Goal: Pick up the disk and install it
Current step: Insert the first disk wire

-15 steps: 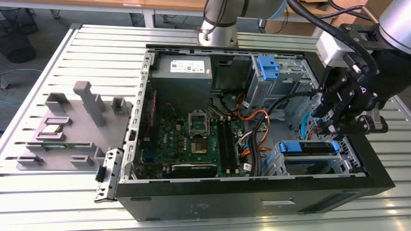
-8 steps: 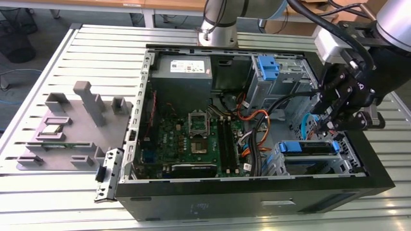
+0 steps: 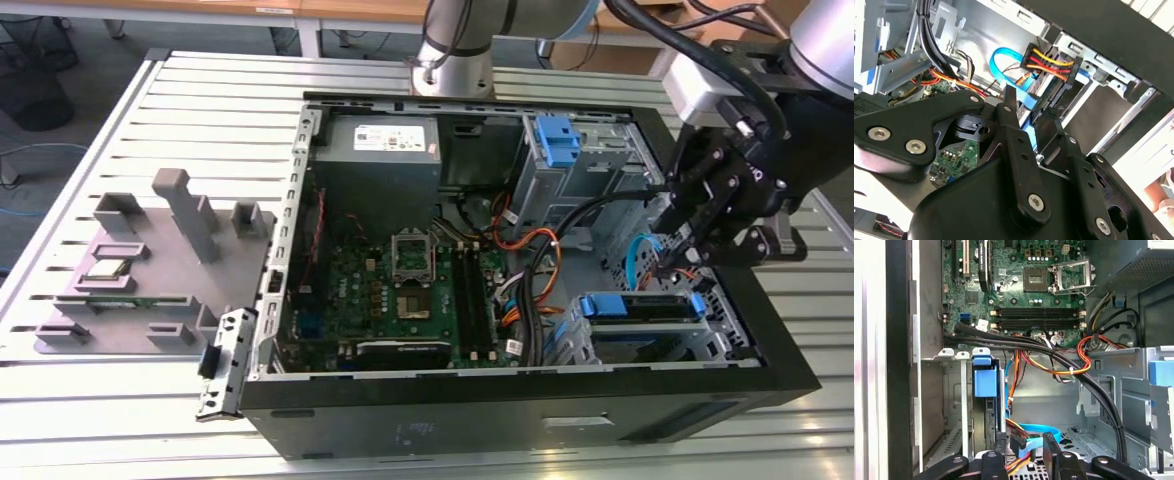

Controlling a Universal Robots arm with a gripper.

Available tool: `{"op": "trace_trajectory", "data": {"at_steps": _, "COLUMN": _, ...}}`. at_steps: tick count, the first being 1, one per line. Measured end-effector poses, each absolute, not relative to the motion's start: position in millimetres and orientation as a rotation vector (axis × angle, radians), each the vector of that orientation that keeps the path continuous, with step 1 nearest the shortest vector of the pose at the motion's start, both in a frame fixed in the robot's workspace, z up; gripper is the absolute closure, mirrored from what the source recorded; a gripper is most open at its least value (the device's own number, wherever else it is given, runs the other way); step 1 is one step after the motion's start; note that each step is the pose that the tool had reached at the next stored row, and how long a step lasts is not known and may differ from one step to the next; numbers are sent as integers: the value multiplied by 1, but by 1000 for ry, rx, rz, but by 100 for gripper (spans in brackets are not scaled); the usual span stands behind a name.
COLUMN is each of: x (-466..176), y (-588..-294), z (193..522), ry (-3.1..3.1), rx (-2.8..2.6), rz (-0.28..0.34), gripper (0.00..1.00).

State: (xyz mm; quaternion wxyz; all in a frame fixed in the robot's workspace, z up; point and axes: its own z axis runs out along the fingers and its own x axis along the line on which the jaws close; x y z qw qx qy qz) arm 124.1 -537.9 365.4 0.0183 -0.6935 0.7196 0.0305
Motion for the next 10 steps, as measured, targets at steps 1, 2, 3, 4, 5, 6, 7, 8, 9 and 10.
{"op": "trace_trajectory", "data": {"at_steps": 1, "x": 126, "y": -538, "z": 365, "ry": 2235, "rx": -2154, "rz": 95, "gripper": 58}}
{"op": "trace_trajectory", "data": {"at_steps": 2, "x": 128, "y": -538, "z": 365, "ry": 2235, "rx": -2154, "rz": 95, "gripper": 58}}
{"op": "trace_trajectory", "data": {"at_steps": 3, "x": 129, "y": -538, "z": 365, "ry": 2235, "rx": -2154, "rz": 95, "gripper": 58}}
{"op": "trace_trajectory", "data": {"at_steps": 4, "x": 130, "y": -538, "z": 365, "ry": 2235, "rx": -2154, "rz": 95, "gripper": 58}}
{"op": "trace_trajectory", "data": {"at_steps": 5, "x": 131, "y": -538, "z": 365, "ry": 2235, "rx": -2154, "rz": 94, "gripper": 58}}
{"op": "trace_trajectory", "data": {"at_steps": 6, "x": 131, "y": -538, "z": 365, "ry": 2238, "rx": -2156, "rz": 89, "gripper": 58}}
{"op": "trace_trajectory", "data": {"at_steps": 7, "x": 131, "y": -538, "z": 365, "ry": 2241, "rx": -2159, "rz": 82, "gripper": 58}}
{"op": "trace_trajectory", "data": {"at_steps": 8, "x": 131, "y": -538, "z": 365, "ry": 2246, "rx": -2164, "rz": 73, "gripper": 58}}
{"op": "trace_trajectory", "data": {"at_steps": 9, "x": 131, "y": -538, "z": 365, "ry": 2251, "rx": -2168, "rz": 63, "gripper": 58}}
{"op": "trace_trajectory", "data": {"at_steps": 10, "x": 131, "y": -538, "z": 365, "ry": 2256, "rx": -2173, "rz": 52, "gripper": 58}}
